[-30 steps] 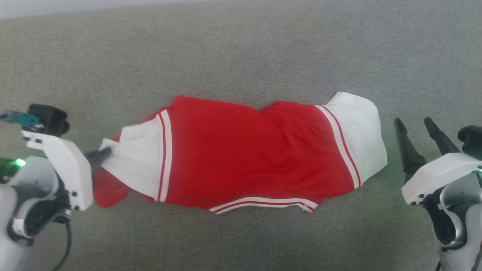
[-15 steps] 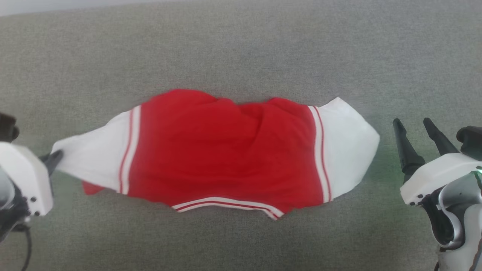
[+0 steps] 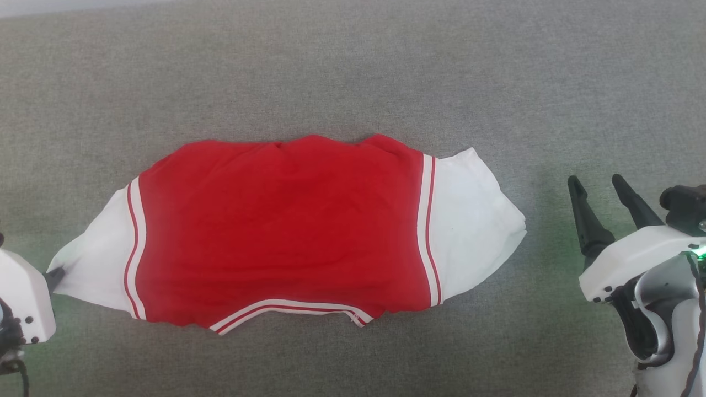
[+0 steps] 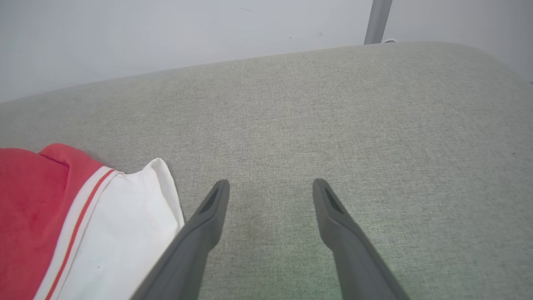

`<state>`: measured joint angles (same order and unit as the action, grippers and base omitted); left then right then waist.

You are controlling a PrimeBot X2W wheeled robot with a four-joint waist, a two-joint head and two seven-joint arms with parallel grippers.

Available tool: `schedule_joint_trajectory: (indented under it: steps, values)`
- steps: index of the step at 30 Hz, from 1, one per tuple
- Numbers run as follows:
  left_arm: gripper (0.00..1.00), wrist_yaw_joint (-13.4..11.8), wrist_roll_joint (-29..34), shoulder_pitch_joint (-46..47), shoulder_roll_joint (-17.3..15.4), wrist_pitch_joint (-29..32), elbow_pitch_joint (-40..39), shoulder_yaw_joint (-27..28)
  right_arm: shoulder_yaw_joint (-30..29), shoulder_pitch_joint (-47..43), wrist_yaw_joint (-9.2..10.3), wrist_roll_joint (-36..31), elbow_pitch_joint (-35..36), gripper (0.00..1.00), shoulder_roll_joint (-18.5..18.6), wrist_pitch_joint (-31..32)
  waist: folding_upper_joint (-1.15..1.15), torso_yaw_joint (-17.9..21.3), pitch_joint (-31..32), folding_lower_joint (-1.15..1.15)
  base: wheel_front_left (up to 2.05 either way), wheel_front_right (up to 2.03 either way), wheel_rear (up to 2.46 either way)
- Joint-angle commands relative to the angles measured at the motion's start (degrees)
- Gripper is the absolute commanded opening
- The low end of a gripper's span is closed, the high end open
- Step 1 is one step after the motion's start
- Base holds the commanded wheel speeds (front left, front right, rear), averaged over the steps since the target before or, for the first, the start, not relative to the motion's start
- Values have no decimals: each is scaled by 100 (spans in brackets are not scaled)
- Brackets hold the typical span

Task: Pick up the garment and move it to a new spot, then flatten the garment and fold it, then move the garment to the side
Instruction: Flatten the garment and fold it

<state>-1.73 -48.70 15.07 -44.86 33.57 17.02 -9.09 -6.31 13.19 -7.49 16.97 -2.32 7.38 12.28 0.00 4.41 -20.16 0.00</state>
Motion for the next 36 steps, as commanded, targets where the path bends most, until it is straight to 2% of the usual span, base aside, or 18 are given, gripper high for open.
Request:
schedule_joint_trajectory:
  steps: [1, 2, 3, 4, 5, 10, 22, 32, 33, 34, 35, 36]
  values:
    - [0, 39, 23, -45, 102, -2, 222, -106, -1, 32, 0, 1, -31, 100, -11, -31, 0, -1, 12, 0, 0, 0, 0]
    - [4, 68, 30, -7, 146, -17, 305, -141, 7, 29, 0, 7, -47, 100, -8, -31, 0, -4, 28, 0, 0, 0, 0]
    - [36, 105, 16, 22, 188, -45, 370, -161, 9, 23, 0, 6, -63, 100, -7, -31, 0, -9, 50, 0, 0, 0, 0]
    - [56, 138, 18, 51, 215, -84, 408, -171, 14, 16, 0, 0, -71, 100, -7, -26, 0, -13, 75, 0, 0, 0, 0]
    - [100, 155, 21, 89, 237, -109, 439, -181, 18, 3, 0, -4, -76, 100, -3, -26, 0, -23, 109, 0, 0, 0, 0]
    - [100, 188, -46, 199, 238, 10, 472, -214, 35, -93, 0, -5, -63, 100, 8, 1, 0, -65, 270, 0, 0, 0, 0]
    - [100, 173, 129, 656, -1, 669, 466, -477, 105, -195, 0, 13, 108, 100, 66, 168, 0, -62, 515, 0, 0, 0, 0]
    - [100, 106, 162, 1027, 230, 1129, 1050, -819, 148, -217, 0, 63, 261, 100, 121, 343, 0, 72, 384, 0, 0, 0, 0]
    - [89, 105, 133, 1021, 286, 1183, 1131, -856, 179, -218, 0, 87, 267, 100, 125, 387, 0, 76, 373, 0, 0, 0, 0]
    - [23, 144, 106, 1017, 340, 1215, 1192, -895, 214, -220, 0, 113, 280, 100, 143, 437, 0, 77, 362, 0, 0, 0, 0]
    - [0, 142, 86, 1028, 382, 1234, 1259, -916, 245, -221, 0, 141, 287, 100, 161, 496, 0, 74, 351, 0, 0, 0, 0]
    - [0, 168, 81, 1044, 413, 1226, 1310, -938, 304, -222, 0, 163, 294, 100, 185, 570, 0, 70, 343, 0, 0, 0, 0]
